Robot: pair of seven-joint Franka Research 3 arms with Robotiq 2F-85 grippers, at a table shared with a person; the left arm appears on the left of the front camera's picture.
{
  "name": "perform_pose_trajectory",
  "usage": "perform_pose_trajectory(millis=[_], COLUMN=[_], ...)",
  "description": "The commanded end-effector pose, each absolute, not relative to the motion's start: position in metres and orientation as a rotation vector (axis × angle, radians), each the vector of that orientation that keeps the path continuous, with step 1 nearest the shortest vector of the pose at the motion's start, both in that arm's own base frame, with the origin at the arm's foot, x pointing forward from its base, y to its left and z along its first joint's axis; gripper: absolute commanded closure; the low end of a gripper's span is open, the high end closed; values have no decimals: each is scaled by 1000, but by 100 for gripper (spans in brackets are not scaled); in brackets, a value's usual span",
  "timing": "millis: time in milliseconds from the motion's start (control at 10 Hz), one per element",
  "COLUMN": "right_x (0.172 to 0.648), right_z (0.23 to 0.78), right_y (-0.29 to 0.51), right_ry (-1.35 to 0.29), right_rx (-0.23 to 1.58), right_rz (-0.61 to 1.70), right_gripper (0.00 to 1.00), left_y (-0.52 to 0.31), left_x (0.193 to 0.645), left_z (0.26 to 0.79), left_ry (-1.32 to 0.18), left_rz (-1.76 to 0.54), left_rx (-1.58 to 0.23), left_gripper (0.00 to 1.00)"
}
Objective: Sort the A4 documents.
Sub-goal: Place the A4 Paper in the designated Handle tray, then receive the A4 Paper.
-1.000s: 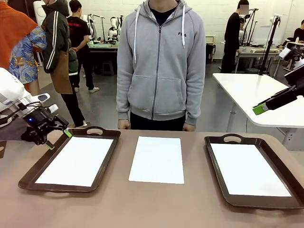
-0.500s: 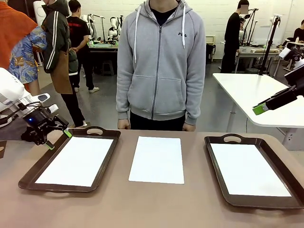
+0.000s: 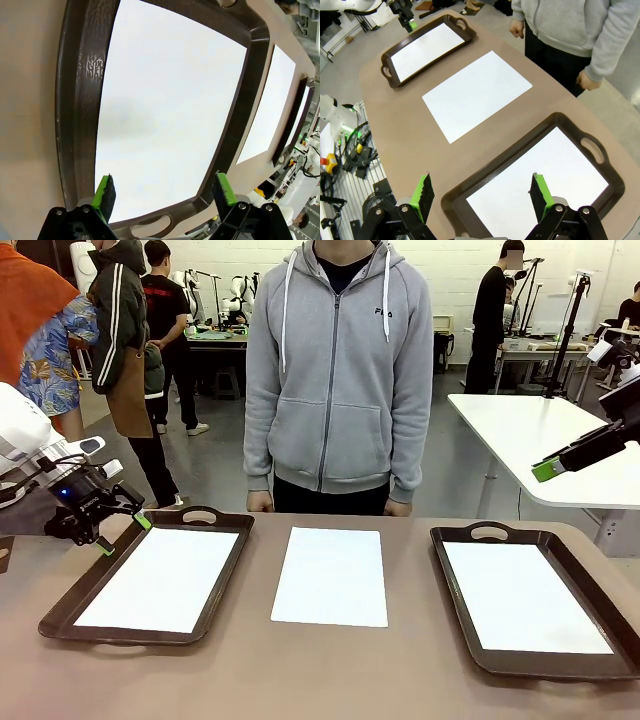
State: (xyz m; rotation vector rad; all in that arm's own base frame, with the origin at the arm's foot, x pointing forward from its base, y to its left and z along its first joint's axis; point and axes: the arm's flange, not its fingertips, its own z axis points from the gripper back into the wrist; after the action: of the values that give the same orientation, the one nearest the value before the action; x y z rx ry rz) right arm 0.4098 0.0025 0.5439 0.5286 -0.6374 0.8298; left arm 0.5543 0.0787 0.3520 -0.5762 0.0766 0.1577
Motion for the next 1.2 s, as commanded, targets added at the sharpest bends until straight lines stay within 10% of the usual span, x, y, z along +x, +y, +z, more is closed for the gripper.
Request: perform_pose_trajectory(millis=[0,1100], right_x=[410,410], right_z=[543,543], right_y=[4,4], right_ry=[-638,-638], right_rx=[536,536], right_rz=[833,833], right_gripper=[0,0], left_y=[80,79], left_x=[554,554], left_z=[353,352], left_ry=[78,77], left_rz=[148,158], left_rx=[-577,-576], left_gripper=[0,0])
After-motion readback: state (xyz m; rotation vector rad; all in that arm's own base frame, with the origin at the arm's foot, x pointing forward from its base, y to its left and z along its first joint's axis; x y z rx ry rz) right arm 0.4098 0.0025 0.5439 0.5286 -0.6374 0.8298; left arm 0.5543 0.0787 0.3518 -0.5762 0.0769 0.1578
